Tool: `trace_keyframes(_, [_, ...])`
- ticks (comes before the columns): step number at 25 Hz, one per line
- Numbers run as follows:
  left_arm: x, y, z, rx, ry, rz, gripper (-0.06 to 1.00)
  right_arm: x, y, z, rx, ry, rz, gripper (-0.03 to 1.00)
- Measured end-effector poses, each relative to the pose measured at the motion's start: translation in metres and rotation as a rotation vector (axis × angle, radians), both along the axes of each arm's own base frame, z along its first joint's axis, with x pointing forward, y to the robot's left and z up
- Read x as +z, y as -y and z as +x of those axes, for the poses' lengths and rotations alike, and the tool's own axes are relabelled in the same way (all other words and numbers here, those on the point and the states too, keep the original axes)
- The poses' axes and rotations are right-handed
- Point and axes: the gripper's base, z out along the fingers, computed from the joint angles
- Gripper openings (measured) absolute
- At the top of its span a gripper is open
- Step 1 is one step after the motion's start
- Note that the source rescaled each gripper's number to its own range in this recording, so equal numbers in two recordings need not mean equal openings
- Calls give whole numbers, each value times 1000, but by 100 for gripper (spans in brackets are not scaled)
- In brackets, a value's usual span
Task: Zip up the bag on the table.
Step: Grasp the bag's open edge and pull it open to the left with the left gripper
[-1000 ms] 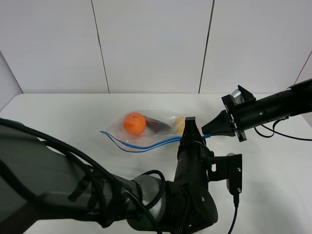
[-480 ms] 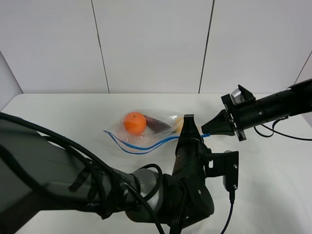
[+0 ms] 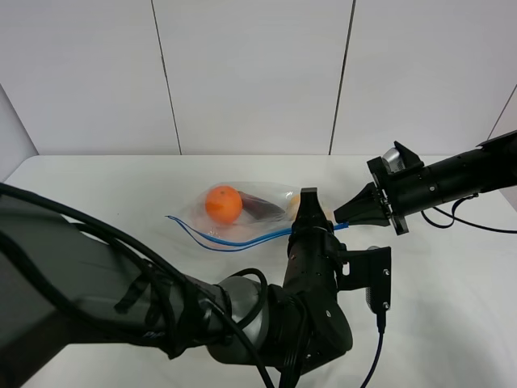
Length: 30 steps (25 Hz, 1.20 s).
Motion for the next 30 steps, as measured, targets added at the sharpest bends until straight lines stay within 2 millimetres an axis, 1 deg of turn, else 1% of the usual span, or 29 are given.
trace_keyframes(3, [0,0,0,0,0,1,15,0,0,0,0,0,0,0])
trace_keyframes(6, [0,0,0,1,-2,0,1,0,0,0,-1,0,1,0])
trace_keyframes(7, [0,0,0,1,-2,1,0,0,0,0,-1,0,2,0])
trace_keyframes(17, [0,-3,1,12,25,15,0,1,0,0,-4,-1,11,0])
trace_keyframes(23, [-7,-14,-2,17,51,68,0,1,-2,0,3,-1,12,0])
trace_keyframes(30, [1,-29,-6,29,47,78,0,1,-2,-2,21,-7,18,0])
